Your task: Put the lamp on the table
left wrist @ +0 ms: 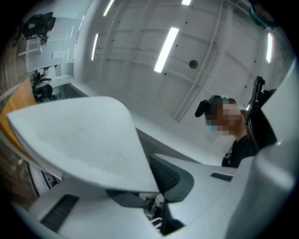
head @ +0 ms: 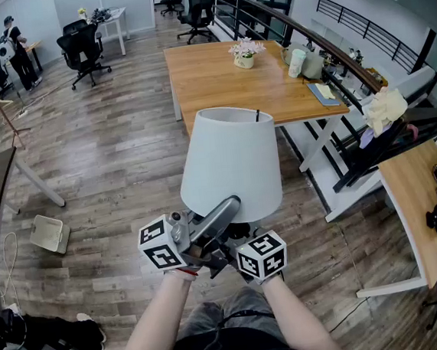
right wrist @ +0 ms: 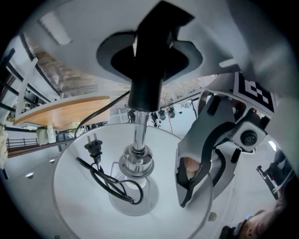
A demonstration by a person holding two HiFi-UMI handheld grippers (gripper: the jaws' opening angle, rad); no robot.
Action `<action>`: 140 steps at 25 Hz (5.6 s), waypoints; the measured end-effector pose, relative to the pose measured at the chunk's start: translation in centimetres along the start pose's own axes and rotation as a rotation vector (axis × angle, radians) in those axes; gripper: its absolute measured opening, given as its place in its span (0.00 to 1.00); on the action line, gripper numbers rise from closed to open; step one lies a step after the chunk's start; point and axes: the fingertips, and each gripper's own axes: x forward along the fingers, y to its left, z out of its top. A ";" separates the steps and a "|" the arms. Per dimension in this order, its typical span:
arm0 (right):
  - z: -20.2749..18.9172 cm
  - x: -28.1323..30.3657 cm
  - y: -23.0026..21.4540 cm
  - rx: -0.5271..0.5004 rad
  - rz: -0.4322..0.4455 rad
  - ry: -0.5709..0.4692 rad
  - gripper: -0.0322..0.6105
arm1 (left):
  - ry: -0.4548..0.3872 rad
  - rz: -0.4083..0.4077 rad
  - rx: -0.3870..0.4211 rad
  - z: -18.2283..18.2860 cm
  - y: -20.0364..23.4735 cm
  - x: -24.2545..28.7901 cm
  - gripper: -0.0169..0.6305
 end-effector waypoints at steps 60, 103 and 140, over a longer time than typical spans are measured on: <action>12.6 21.0 -29.0 0.039 0.082 0.019 0.30 | 0.002 0.069 -0.008 11.0 35.5 12.4 0.07; 17.9 36.4 -47.0 0.103 -0.076 0.003 0.30 | 0.070 -0.012 -0.161 17.9 58.9 16.5 0.07; 20.8 44.5 -55.0 -0.080 0.047 0.090 0.32 | -0.021 0.078 -0.093 21.4 69.3 18.2 0.05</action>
